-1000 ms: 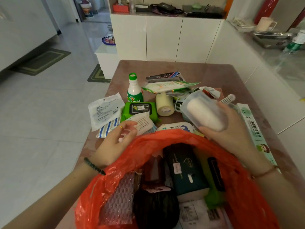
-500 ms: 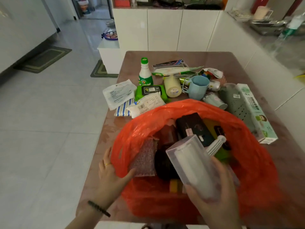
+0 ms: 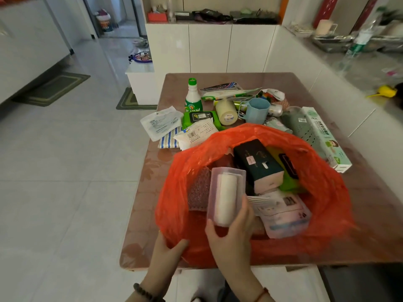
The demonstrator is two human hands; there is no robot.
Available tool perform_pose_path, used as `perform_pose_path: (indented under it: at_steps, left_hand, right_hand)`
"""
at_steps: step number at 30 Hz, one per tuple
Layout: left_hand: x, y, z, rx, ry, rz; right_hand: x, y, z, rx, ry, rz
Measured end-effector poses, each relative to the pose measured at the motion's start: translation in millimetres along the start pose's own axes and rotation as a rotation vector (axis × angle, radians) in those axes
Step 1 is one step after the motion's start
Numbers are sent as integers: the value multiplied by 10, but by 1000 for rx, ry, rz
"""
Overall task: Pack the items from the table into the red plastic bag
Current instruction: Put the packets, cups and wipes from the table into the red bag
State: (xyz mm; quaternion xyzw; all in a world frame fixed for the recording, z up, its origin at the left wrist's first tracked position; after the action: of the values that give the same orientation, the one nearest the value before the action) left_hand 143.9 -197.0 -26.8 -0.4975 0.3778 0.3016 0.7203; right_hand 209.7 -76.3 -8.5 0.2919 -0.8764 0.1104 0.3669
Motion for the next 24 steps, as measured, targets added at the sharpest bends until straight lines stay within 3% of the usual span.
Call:
perform_pose_path:
  at_steps: [5,10,15,20,24]
  left_hand:
    - [-53,-65,-19,20,63,80]
    - [-105,-36,-54,-13,83,54]
    - [-139,-5,-80,-30,60,103]
    - [-533,162,-198,-92,24,254]
    - [-1041,512,-299,-175,27,394]
  right_hand:
    - [31,-104,27,222,18,-147]
    - [-100,241,-177,12,-176,-308]
    - [-150,329,18,425,-351,-536]
    - [-91,590,-93,435,-213,-554]
    - [261,1205,-451,276,34,-482]
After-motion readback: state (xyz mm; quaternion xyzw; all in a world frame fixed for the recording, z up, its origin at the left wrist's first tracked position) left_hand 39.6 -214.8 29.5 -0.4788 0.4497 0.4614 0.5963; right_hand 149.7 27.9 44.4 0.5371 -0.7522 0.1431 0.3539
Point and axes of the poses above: each hand's wrist, its own y-axis towards the middle knuckle, its own z-axis out of the palm, x = y × z, the point moved 2 cm from there along y, towards the middle knuckle, and after that the axes turned 9 degrees about -y, right-handed, at the moved point
